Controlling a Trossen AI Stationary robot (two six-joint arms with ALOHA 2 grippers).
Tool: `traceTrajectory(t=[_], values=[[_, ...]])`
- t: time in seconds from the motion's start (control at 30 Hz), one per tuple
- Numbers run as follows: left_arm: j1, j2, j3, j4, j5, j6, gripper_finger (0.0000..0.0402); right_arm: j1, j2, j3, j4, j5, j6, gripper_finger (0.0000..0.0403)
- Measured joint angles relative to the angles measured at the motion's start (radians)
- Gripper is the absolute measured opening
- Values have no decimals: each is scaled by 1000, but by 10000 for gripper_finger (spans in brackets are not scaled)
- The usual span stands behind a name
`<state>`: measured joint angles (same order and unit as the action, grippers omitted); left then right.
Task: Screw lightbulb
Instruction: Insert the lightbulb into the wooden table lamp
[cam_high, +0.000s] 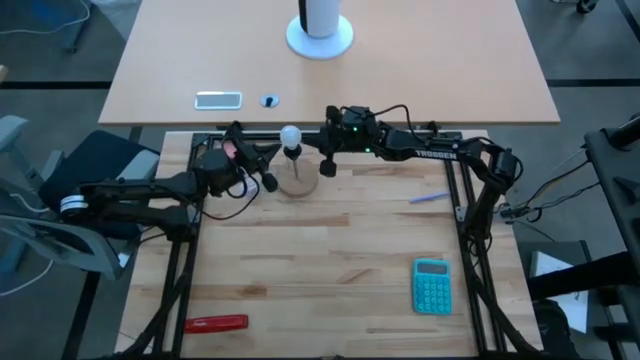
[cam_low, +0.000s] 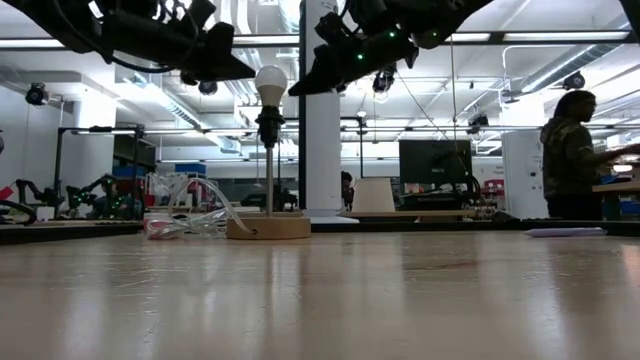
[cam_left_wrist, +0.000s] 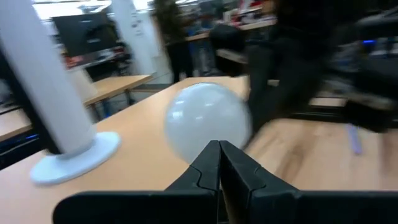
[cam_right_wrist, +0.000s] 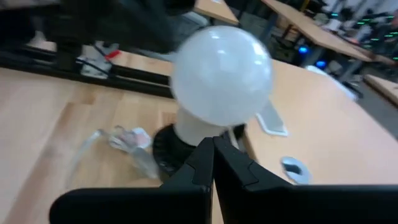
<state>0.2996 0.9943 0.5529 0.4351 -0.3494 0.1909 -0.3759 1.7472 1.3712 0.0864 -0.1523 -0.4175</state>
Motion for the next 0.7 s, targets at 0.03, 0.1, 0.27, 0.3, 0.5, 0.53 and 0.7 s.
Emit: traceTrajectory(t=[0.03,0.1,0.27,0.3,0.5,0.53,0.7], values=[[0,0,0,-1,27,0,0,-2,0,0,5,20,-5,2],[0,0,0,-1,52,1,0,-8,0,0,18,32,-11,2],[2,18,0,-5,15,8,0,-20,2,0,74,4,-10,2],[2,21,0,-5,-3,10,0,-20,2,0,78,-4,-10,2],[5,33,0,-2,-56,15,0,-20,4,0,82,-80,4,2],[5,33,0,-2,-56,15,0,-20,4,0,82,-86,11,2],[6,32,0,-3,-78,15,0,-11,4,0,67,-117,10,2]])
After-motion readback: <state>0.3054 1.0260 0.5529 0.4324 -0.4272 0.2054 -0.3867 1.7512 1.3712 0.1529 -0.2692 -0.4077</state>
